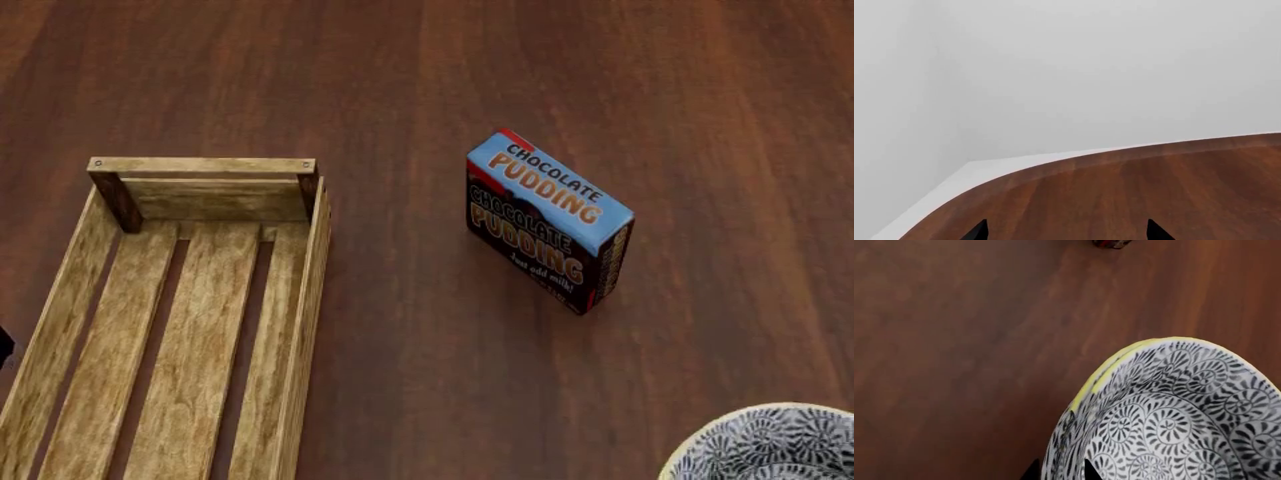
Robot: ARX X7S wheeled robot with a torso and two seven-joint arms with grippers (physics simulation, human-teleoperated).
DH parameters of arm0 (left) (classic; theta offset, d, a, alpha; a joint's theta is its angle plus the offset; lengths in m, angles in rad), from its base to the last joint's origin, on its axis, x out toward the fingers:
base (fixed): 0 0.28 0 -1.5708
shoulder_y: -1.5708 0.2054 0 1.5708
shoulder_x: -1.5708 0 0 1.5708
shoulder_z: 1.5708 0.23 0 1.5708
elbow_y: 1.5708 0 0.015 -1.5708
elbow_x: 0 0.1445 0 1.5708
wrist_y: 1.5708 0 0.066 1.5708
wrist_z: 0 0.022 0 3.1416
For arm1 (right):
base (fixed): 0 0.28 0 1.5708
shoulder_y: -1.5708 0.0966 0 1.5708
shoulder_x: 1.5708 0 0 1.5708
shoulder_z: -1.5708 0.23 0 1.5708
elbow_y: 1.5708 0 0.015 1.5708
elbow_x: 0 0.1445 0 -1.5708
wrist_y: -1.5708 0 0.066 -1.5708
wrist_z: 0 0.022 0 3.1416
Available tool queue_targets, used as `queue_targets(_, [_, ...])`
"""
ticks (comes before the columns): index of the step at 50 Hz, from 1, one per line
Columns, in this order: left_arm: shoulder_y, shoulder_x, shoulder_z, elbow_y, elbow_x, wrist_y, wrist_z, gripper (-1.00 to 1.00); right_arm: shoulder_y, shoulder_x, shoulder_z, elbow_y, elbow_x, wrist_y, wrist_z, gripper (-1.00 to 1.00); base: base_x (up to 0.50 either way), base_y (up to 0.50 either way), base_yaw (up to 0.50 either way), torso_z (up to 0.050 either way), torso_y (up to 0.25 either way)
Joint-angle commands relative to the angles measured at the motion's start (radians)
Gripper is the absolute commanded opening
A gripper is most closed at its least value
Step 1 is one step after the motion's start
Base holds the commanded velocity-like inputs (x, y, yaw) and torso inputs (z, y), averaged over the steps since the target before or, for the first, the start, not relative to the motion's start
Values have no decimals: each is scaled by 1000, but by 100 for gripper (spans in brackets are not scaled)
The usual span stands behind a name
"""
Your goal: Stack the left bowl on the right bowl and place them in the tray.
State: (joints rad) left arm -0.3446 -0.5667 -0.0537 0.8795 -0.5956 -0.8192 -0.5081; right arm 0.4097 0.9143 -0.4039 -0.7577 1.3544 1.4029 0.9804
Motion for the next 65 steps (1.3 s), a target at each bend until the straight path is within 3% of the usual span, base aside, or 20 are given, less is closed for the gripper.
queue_targets(1, [1,-4,-13,5,-15,1,-1,100,299,-28,-116,-36,462,117,394,-100,0,0,0,0,0])
queue_targets(10, [2,-16,-32,13,-27,-13,-11,100,568,-42,-370,0,704,59,581,-100,0,0,0,0,0])
queue_targets(18, [23,-11,-15,0,-9,14,-6,100,912,-87,-695,-5,811,-82,586,-100,0,0,0,0,0])
queue_targets(25, [35,-15,-22,-6,-7,28,-1,100,1045,-175,-781,31,864,-107,561,-100,0,0,0,0,0])
queue_targets(46, [73,-27,-54,-17,-7,57,4,100,1199,-413,-696,237,751,13,301,-100,0,0,0,0,1])
queue_targets(56, [70,-44,-89,-11,-31,42,-2,100,1184,-512,-565,306,591,80,48,-100,0,0,0,0,1])
queue_targets(65, [84,-55,-117,-13,-40,45,-1,100,1170,-589,-531,347,366,113,-190,-100,0,0,0,0,0])
